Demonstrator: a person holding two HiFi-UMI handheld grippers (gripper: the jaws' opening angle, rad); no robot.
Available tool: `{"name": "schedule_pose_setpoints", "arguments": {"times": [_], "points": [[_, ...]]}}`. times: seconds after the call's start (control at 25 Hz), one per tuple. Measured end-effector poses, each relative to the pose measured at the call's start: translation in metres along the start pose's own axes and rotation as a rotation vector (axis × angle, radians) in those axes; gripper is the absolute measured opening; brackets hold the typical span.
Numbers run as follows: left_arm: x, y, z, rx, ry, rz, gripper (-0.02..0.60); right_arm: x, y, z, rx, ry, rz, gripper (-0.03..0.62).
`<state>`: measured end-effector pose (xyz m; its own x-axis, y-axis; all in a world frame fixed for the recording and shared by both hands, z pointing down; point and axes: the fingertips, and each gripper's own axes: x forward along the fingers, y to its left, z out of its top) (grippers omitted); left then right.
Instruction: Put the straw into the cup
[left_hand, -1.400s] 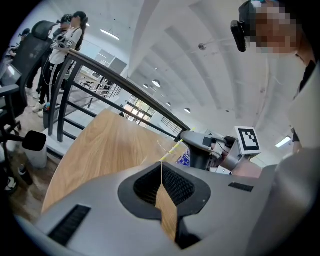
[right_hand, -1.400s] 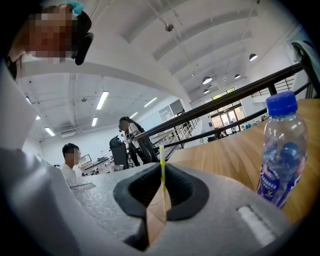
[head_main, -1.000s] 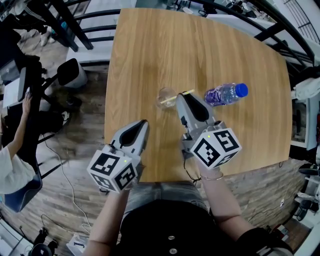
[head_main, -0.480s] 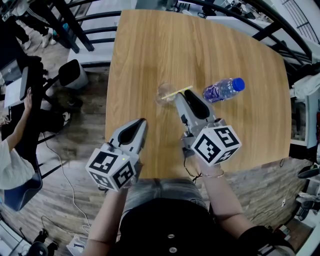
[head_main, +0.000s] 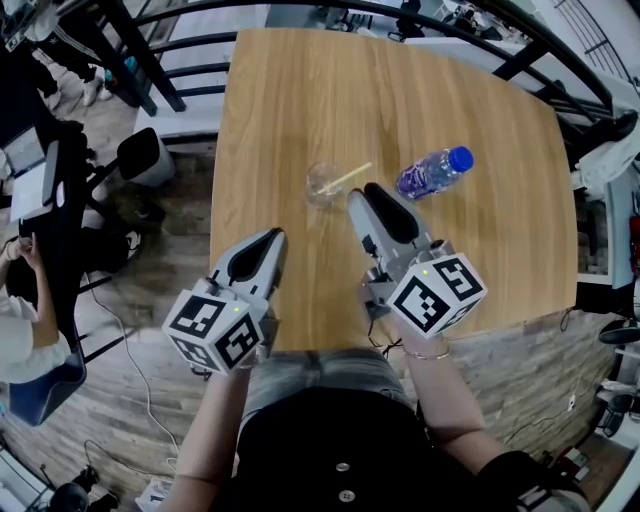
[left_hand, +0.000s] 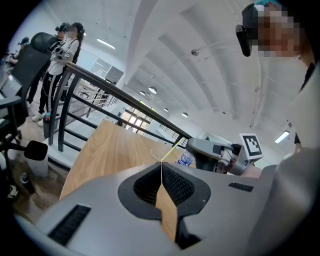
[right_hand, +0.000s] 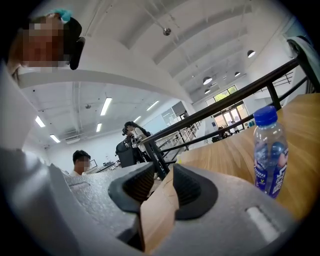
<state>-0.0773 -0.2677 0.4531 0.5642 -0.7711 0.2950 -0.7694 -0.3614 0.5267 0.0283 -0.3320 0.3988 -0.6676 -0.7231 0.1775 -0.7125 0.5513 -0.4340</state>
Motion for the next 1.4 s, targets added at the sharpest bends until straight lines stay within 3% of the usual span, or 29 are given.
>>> {"name": "schedule_pose_setpoints", "arguments": {"times": [0.64, 0.88, 1.4], "points": [[-0.012, -0.035, 0.046, 0.106, -0.07, -0.05, 0.02, -0.038, 0.042, 0.055, -0.069, -0.123, 0.079, 0.07], [-0.012, -0.051, 0.06, 0.14, -0.097, -0.077, 0.02, -0.051, 0.054, 0.075, -0.106, -0.174, 0.097, 0.0], [-0.009, -0.085, 0.057, 0.165, -0.11, -0.172, 0.02, -0.065, 0.068, 0.071, -0.094, -0.139, 0.161, -0.002]]}}
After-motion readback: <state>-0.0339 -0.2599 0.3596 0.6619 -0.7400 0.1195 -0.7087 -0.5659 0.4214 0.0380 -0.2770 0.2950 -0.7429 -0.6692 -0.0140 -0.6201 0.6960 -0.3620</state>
